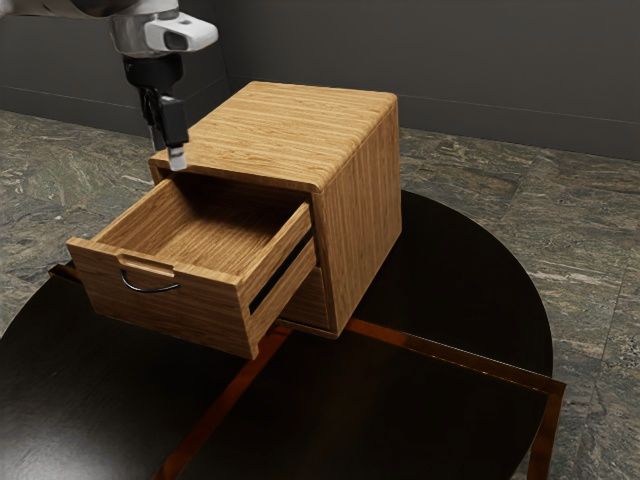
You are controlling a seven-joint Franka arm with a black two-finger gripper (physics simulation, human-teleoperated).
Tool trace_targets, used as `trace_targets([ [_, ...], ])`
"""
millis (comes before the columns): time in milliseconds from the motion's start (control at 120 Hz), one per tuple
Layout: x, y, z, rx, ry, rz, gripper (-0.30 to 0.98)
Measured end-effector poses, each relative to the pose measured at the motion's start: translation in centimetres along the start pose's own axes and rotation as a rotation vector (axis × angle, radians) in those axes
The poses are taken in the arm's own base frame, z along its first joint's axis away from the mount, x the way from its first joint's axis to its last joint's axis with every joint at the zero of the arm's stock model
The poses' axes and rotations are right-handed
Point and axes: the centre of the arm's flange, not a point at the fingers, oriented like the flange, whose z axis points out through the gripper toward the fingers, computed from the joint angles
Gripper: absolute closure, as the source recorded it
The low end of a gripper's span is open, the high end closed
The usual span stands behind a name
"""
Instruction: Push the drawer handle with one arm to close the drawer
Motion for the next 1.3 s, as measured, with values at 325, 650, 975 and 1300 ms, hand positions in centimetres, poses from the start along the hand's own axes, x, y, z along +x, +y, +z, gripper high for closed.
trace_targets([
  [325, -9.9, 7.4, -13.8, 0.141, 0.198, 0.117, 0.0],
  [650, -22.5, 9.3, 3.2, 0.016, -0.078, 0.076, 0.0],
  [975, -22.0, 8.5, 10.1, -0.082, -0.069, -0.101, 0.01],
  [1300, -19.6, 10.6, 13.4, -0.137, -0.045, -0.375, 0.61],
])
